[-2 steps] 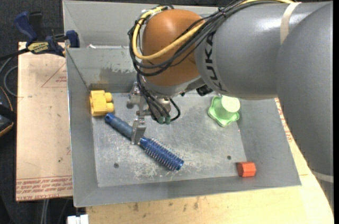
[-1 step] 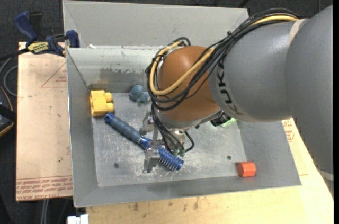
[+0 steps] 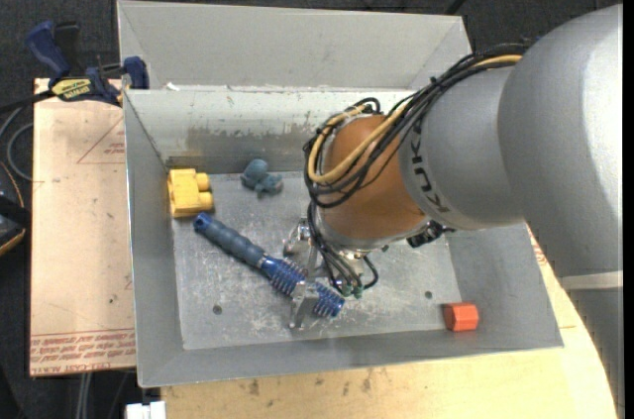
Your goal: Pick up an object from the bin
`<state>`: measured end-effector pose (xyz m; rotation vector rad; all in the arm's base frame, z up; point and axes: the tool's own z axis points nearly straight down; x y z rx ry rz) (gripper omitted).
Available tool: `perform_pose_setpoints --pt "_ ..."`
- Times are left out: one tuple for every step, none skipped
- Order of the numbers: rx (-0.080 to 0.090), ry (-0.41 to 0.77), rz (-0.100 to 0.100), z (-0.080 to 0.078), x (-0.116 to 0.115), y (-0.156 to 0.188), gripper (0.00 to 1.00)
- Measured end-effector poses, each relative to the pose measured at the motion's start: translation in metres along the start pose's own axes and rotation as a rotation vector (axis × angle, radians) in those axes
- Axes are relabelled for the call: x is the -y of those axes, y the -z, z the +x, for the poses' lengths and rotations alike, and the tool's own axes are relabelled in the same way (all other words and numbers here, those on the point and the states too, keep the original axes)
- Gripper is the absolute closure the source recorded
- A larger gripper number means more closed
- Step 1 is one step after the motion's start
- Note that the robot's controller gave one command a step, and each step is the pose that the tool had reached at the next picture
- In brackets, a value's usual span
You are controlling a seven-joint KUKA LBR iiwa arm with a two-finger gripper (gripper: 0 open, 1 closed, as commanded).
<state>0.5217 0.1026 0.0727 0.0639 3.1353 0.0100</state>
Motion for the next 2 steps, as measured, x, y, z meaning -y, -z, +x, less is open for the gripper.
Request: perform_pose_setpoints --pt "0.011 0.000 -0.001 -0.003 -0.001 0.005 1.00" --pt "0.003 -0.009 0.004 -0.022 -0.007 0.134 1.00"
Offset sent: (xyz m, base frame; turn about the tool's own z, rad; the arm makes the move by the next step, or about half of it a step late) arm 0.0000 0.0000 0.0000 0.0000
